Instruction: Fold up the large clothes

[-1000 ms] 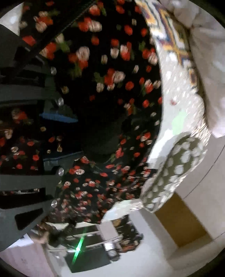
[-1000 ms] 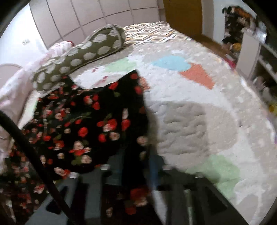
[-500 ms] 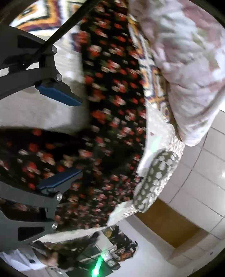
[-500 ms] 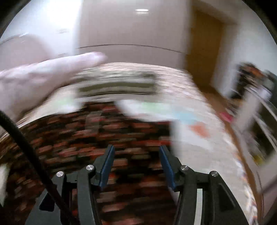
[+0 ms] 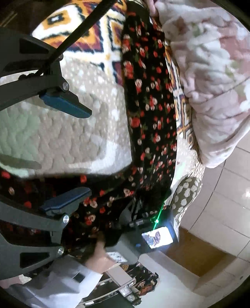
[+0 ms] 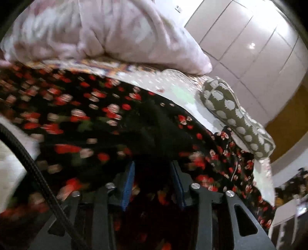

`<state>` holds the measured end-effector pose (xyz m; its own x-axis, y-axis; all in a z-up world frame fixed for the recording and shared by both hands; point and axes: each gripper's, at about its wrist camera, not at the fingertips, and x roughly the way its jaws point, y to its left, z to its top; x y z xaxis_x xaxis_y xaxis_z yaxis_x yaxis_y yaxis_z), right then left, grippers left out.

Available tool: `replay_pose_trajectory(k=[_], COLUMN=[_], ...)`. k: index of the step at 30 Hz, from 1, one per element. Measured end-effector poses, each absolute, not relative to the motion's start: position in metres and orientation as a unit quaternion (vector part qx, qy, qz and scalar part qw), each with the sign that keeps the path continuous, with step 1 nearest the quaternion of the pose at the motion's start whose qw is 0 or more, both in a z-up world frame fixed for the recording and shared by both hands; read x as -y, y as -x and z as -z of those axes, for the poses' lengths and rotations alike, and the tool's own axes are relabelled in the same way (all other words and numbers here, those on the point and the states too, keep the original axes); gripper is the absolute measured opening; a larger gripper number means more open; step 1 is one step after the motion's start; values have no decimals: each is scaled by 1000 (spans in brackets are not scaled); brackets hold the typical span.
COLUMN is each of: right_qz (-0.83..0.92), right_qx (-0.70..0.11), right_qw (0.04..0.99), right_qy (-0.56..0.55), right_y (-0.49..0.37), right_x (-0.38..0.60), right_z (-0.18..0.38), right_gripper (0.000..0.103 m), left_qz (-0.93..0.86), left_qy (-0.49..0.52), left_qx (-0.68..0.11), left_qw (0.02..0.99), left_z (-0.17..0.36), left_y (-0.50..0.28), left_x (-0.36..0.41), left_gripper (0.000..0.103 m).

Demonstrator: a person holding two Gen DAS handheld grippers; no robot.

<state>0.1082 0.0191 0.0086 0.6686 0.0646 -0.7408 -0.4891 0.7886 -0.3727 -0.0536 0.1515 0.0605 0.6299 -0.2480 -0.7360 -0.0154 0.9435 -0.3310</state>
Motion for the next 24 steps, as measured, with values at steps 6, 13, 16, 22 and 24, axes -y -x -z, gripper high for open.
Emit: replay_pose_trajectory(k=[6, 13, 16, 22, 24], right_qz=[-228, -329, -335, -327, -318], right_qx=[-415, -508, -489, -439, -444], right_qw=[880, 795, 803, 832, 832], right_qy=[33, -42, -54, -89, -98], right_y=[-117, -108, -100, -100, -107], right_x=[20, 4, 5, 14, 8], right_z=[-53, -30, -40, -75, -71], right_gripper=[8, 17, 21, 20, 20], left_qz=[50, 29, 18, -31, -44], left_qy=[189, 224, 229, 240, 256], left_qx=[-420, -423, -419, -413, -405], left_qw=[886, 878, 878, 878, 877], left_z=[-54, -45, -47, -44, -45], left_y=[63, 63, 65, 67, 70], left_x=[-180, -199, -209, -241, -255], left_gripper=[73, 73, 73, 73, 73])
